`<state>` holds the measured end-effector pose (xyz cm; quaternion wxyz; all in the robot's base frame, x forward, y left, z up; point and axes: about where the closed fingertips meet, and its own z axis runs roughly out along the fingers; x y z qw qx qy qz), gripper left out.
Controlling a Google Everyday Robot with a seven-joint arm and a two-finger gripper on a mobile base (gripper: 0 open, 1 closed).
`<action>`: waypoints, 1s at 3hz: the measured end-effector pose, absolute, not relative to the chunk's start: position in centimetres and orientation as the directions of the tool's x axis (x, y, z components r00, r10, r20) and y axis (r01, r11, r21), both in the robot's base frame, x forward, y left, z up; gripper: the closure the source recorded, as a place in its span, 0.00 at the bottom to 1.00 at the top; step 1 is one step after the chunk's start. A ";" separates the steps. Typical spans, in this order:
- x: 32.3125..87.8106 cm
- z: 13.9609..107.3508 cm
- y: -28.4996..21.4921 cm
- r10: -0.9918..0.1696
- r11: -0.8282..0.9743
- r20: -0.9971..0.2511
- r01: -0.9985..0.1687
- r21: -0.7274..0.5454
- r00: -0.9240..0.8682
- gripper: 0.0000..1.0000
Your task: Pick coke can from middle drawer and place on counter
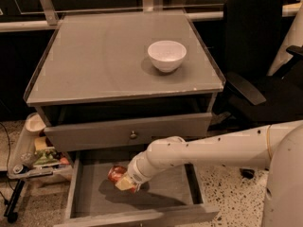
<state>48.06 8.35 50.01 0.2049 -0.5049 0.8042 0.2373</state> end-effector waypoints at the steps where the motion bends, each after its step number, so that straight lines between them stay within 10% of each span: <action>1: 47.5 53.4 8.5 -0.720 0.359 -0.577 -0.918 0.167 -0.386 1.00; 3: 46.7 61.5 10.6 -0.767 0.269 -0.566 -0.952 0.145 -0.303 1.00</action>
Offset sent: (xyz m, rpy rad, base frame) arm -0.0151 0.0155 0.1320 -0.0241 -0.0218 0.0895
